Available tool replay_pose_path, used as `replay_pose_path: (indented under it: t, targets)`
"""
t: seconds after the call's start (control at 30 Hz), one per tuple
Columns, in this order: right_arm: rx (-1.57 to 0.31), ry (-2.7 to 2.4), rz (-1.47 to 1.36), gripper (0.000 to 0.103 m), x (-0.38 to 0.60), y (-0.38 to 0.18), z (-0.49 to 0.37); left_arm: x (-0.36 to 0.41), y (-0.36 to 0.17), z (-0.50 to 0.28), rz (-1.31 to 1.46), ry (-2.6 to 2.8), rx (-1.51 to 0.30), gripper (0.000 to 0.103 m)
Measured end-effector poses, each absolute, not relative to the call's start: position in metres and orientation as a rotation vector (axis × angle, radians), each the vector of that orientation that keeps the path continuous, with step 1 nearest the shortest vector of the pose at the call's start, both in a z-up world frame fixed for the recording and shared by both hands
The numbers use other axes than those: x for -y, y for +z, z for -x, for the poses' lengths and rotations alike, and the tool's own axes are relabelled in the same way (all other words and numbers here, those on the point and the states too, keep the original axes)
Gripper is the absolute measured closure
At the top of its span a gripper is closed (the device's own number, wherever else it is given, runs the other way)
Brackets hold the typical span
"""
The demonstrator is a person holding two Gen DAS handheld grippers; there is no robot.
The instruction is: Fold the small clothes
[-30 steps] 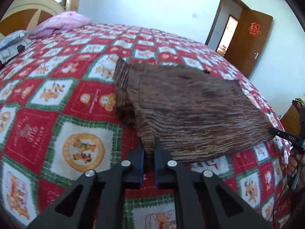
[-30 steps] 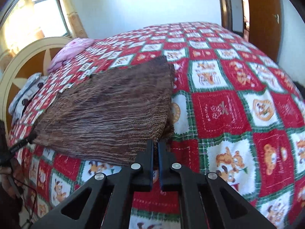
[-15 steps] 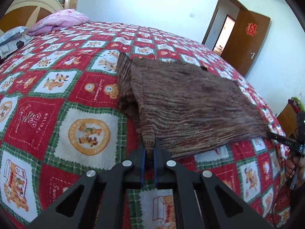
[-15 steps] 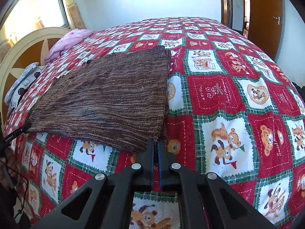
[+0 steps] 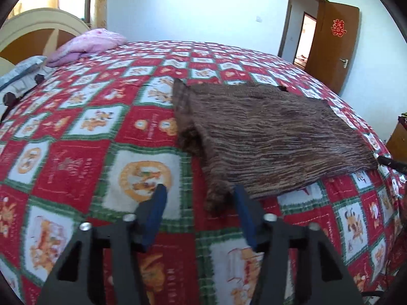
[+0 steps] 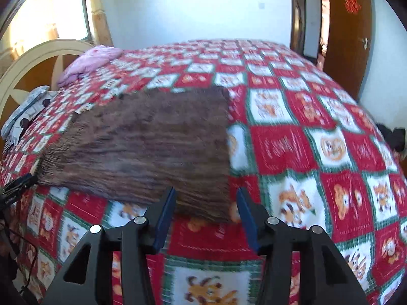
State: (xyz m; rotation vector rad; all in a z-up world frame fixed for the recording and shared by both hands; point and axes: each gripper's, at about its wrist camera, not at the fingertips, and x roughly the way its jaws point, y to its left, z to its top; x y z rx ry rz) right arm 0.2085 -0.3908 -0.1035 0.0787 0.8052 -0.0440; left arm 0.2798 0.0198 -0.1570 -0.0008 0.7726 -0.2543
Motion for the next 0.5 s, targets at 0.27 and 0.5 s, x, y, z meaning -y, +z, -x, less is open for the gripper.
replay_pose_path:
  t: [0.27, 0.5]
  targets:
    - [-0.803, 0.168, 0.047, 0.052, 0.292, -0.100, -0.239, -0.039, -0.158, -0.288, 0.015, -0.182, -0.807, 0.026]
    - [-0.807, 0.311, 0.170, 0.052, 0.201, -0.121, -0.248, -0.049, -0.156, -0.291, 0.005, -0.144, -0.820, 0.021]
